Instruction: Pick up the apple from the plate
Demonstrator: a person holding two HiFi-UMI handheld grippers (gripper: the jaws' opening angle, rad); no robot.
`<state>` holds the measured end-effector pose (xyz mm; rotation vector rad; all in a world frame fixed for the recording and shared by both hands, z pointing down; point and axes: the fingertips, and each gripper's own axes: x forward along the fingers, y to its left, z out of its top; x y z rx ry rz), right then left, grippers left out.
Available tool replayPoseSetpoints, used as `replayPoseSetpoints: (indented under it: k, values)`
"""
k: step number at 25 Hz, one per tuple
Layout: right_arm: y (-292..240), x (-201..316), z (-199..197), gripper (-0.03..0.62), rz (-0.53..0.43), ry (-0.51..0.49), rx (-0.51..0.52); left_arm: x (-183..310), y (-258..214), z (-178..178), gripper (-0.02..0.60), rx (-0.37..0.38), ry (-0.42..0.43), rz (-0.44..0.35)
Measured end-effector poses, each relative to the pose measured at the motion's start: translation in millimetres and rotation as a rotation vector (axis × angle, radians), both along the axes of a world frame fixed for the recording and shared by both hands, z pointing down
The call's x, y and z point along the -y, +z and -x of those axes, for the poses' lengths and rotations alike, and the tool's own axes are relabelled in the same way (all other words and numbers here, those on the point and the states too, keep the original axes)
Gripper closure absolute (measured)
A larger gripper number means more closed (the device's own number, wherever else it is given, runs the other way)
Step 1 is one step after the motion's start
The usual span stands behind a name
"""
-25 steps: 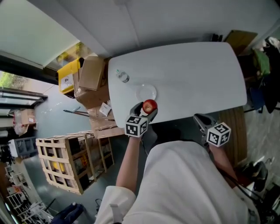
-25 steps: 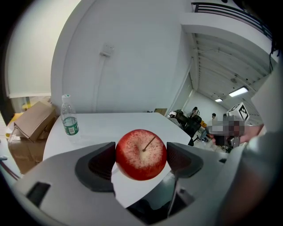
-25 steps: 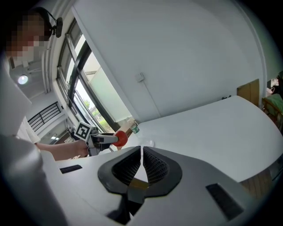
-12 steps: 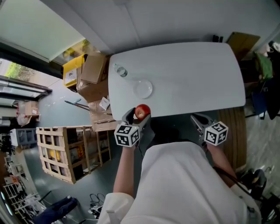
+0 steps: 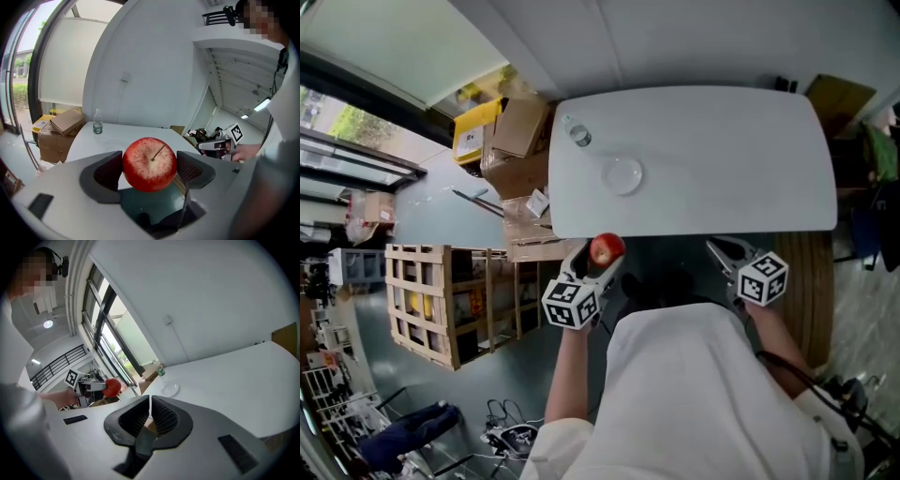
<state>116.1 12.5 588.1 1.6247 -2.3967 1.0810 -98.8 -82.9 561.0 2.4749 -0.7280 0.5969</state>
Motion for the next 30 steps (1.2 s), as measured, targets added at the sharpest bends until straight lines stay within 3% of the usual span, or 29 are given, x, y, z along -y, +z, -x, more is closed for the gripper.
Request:
replayPoseSetpoints:
  k: [15,30]
  values:
    - [-7,10,50,0.557,-0.030,-0.002,0.001,-12,-13,55,0.218,-0.060,-0.025,0.005]
    - [-13,22,55,0.557,-0.026,0.012,-0.018,-2,-11,65,0.218,-0.081,-0.012,0.006]
